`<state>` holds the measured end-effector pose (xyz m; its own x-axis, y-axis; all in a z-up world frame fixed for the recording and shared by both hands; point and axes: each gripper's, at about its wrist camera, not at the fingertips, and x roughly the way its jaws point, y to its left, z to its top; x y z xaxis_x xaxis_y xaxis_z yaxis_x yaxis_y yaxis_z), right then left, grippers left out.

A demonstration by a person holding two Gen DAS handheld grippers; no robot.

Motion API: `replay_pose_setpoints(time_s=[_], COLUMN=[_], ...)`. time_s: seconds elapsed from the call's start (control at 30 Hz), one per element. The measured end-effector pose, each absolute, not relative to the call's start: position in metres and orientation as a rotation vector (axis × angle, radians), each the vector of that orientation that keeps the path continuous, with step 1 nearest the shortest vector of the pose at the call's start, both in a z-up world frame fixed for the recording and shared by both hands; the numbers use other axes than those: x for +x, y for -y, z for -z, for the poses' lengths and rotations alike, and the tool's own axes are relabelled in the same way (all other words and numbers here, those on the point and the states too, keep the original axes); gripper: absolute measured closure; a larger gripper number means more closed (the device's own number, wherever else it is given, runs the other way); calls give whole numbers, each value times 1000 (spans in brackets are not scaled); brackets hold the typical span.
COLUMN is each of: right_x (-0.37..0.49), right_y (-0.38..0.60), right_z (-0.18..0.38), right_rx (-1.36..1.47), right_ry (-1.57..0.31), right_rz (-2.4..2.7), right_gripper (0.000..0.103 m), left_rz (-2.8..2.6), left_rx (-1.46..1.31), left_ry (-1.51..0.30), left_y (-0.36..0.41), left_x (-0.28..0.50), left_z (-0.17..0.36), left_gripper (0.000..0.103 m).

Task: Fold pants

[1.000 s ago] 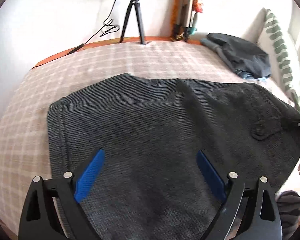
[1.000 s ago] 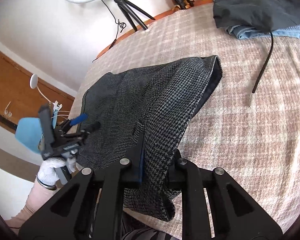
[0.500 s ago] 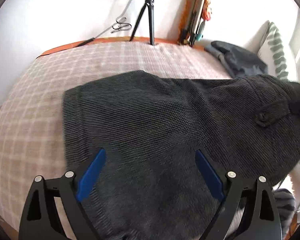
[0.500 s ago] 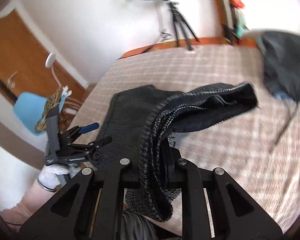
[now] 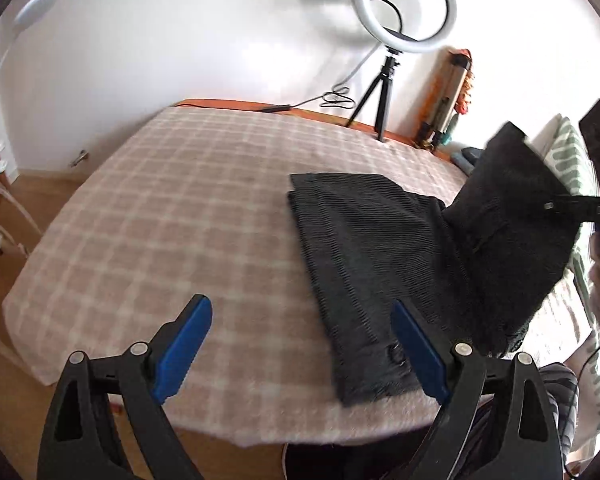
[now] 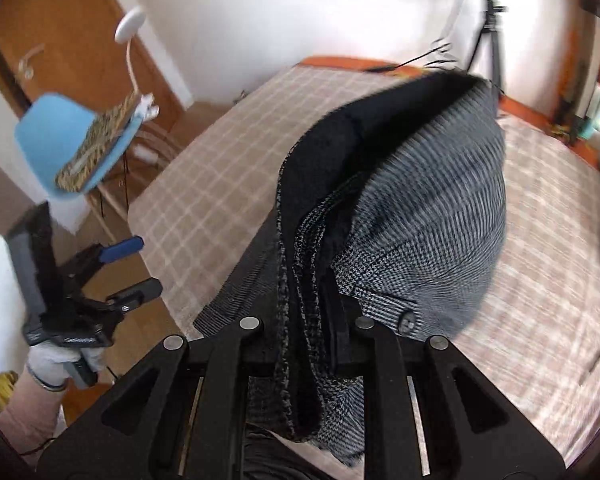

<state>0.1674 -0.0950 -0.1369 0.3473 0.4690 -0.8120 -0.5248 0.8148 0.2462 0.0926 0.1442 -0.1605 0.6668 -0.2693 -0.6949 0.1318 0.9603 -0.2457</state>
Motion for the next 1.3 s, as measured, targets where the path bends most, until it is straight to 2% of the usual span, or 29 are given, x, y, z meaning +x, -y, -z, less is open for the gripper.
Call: replay_pose_setpoints(time_s=[0.2,0.27,0.4,0.43,0.53,0.7,0.9,1.0,1.13,1.23,1.3], right_x=[171,171,173,174,173,177,219,243,266,280,288], right_y=[35,25,25,29,40,84,171,204,210,207,204], right_z=[180,195,202,200,190,165,155,165,189,205,215], right_rx=[-188,-215,-154,-113,-21,96,249,311,259,238,243], right_ry=[-1103,-1120,-1134,-1135,-1119,-1050,-987,-1004,-1044,-1063,-1078], right_rz=[-689,-692,-772,-805,-862,-871,-631,-532,-493,-492,-499], right_gripper=[87,84,56,46,40,39,39,42,43,44,48], left_rz=[200,193,183,183,181,209,289,331,384,373,365], left_rx=[-227,-238,-246,-248,-247,-236,-170,-127,-71,-15,0], left_ry=[-814,-817,-813,-811,-806,-786,-753,-746,-746,-765,-804], left_y=[-166,-170,-177,-178,-179,-169,-134,-110,-76,-57,-52], left_x=[82,79,76,75,74,73,80,90,107,122,133], left_z=[167,169,169,168,166,157,135,128,127,136,148], left_gripper=[12,12,12,12,12,12,12,12,12,12,12])
